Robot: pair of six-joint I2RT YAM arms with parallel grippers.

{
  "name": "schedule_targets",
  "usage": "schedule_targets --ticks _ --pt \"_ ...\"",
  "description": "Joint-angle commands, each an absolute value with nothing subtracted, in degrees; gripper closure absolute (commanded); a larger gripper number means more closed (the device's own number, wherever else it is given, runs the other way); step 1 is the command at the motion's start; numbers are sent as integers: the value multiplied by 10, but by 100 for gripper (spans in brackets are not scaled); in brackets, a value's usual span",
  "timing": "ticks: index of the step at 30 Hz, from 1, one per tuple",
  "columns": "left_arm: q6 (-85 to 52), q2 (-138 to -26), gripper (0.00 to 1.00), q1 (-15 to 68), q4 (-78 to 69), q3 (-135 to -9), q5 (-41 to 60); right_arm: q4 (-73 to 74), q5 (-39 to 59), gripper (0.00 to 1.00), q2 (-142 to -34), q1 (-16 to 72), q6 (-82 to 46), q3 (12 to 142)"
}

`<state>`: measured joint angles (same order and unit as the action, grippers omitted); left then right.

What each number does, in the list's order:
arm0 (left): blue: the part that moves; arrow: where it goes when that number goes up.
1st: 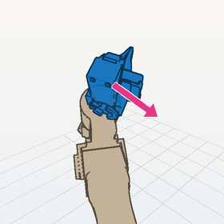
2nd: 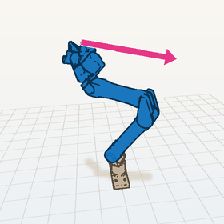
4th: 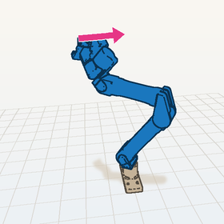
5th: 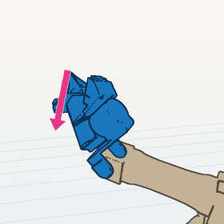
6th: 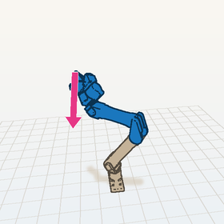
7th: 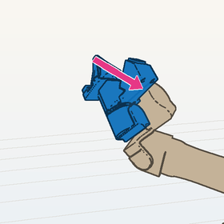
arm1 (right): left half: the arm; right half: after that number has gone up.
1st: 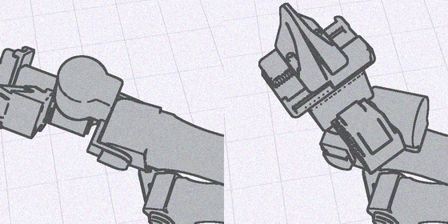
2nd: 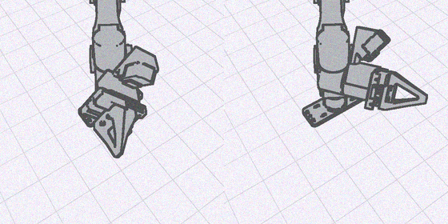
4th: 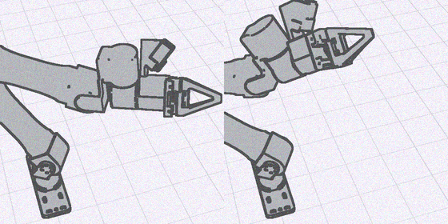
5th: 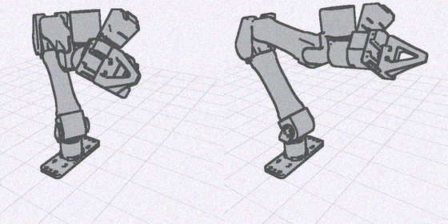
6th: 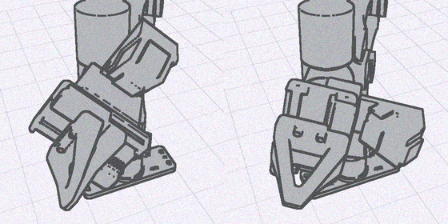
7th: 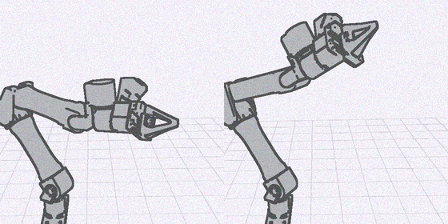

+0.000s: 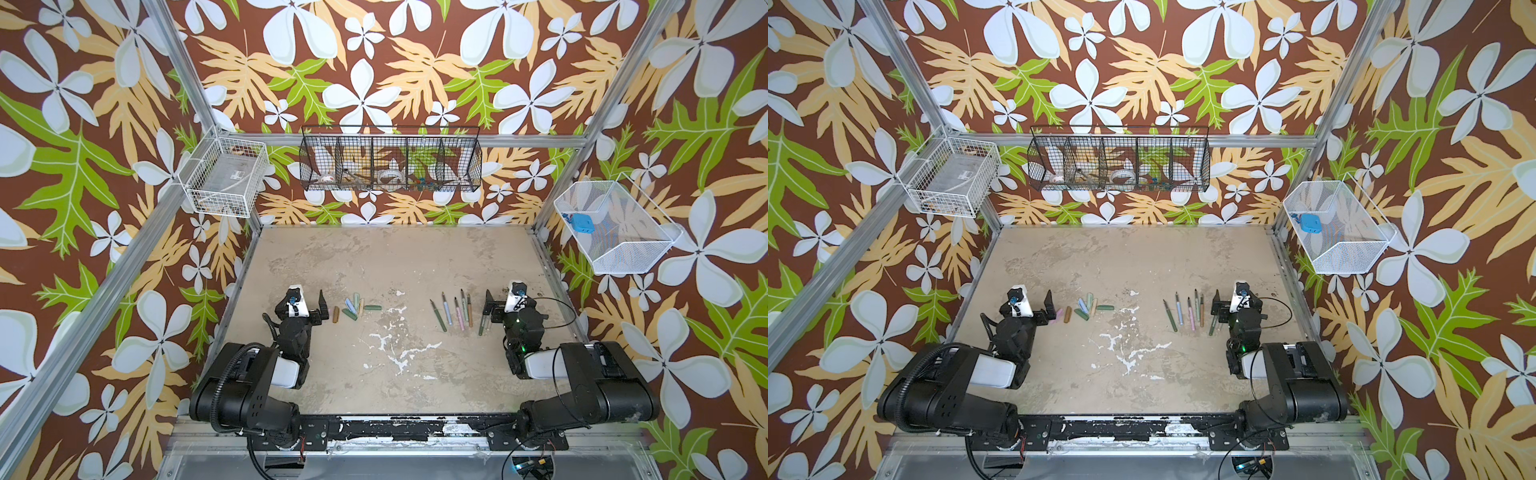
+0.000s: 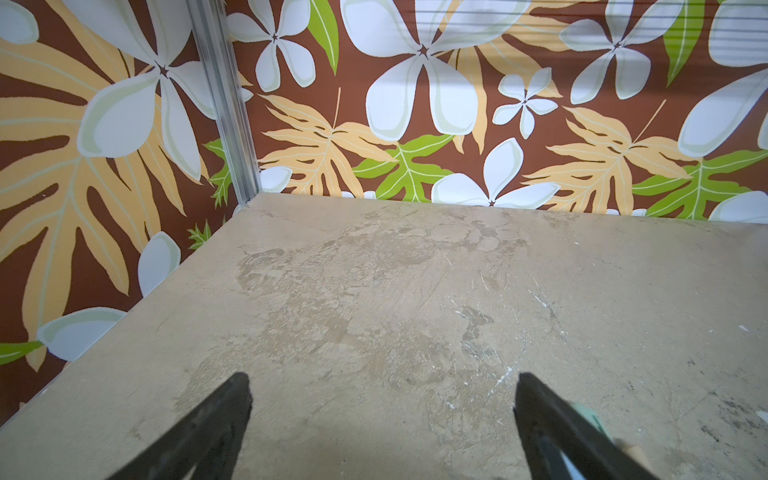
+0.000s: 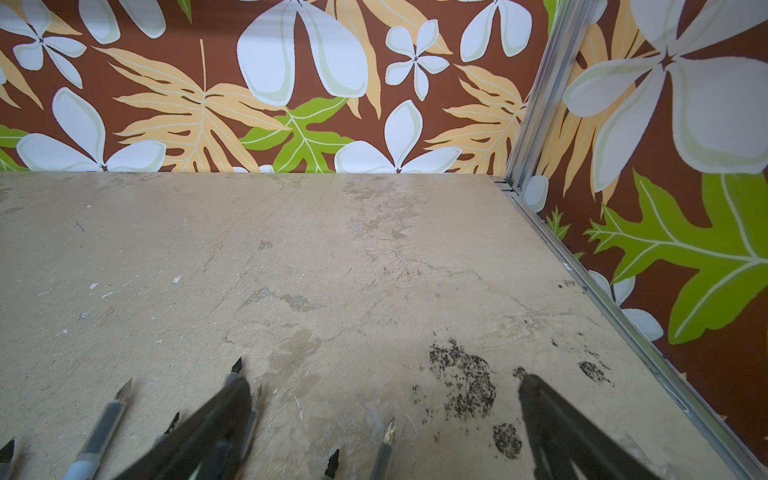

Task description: Open the pen caps

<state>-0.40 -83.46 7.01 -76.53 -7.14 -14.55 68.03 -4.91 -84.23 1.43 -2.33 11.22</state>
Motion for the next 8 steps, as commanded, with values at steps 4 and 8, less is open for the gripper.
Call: schedule_targets --ticks 4,8 --pt "-8 -834 0 69 -780 -72 -147 689 -55 0 -843 14 -25 116" --pt "-8 -834 0 69 -781 -71 -147 688 -55 0 -843 14 -25 116"
